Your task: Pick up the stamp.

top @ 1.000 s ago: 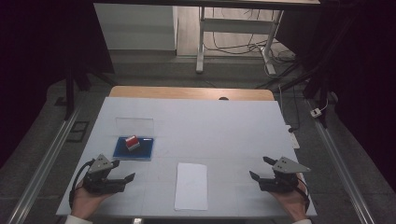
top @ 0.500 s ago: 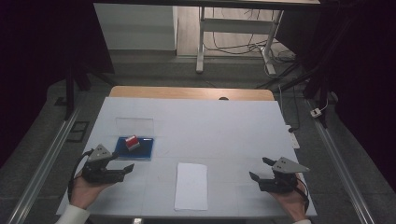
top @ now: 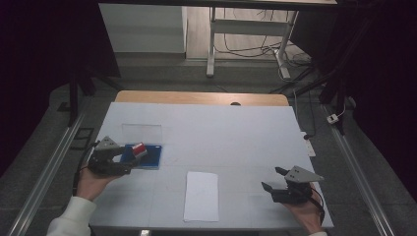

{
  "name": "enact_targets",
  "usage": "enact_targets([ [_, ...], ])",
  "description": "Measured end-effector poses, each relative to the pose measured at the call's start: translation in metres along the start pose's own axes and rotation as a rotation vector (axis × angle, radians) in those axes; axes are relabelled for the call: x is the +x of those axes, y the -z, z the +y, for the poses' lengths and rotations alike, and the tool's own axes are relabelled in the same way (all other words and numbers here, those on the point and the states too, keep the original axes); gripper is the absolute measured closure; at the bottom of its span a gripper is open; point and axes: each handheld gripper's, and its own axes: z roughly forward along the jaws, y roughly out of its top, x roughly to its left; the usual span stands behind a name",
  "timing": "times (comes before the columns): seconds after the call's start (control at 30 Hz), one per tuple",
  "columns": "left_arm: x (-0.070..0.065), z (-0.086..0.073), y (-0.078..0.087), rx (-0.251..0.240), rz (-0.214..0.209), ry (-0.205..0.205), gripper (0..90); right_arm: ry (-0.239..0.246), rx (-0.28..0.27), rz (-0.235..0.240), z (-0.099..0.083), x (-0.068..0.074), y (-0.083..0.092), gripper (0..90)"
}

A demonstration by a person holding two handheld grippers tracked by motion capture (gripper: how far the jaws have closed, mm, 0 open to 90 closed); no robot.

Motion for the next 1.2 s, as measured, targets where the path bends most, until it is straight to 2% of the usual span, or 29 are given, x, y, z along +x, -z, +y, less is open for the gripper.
enact_targets([
  [0.17,0.009,0.01,-0.01,0.022,0.001,-0.013,26.4,0.001,0.012,0.0,-0.001,0.0,-0.001,23.5],
  [0.3,0.013,0.018,-0.018,0.048,0.006,-0.044,27.7,0.003,0.019,0.001,-0.001,0.001,-0.002,23.5],
  [0.57,0.015,0.031,-0.032,0.075,-0.004,-0.089,31.1,-0.002,0.03,0.012,-0.002,0.0,-0.003,23.8],
  [0.7,0.017,0.033,-0.038,0.072,0.001,-0.094,34.2,-0.004,0.028,0.014,-0.003,0.0,-0.002,23.8],
  [0.93,0.025,0.031,-0.046,0.1,-0.016,-0.097,40.3,-0.009,0.031,0.017,-0.004,-0.001,-0.002,24.3],
  [1.2,0.029,0.03,-0.048,0.098,-0.04,-0.108,45.6,-0.017,0.035,0.02,-0.005,-0.004,0.0,24.7],
])
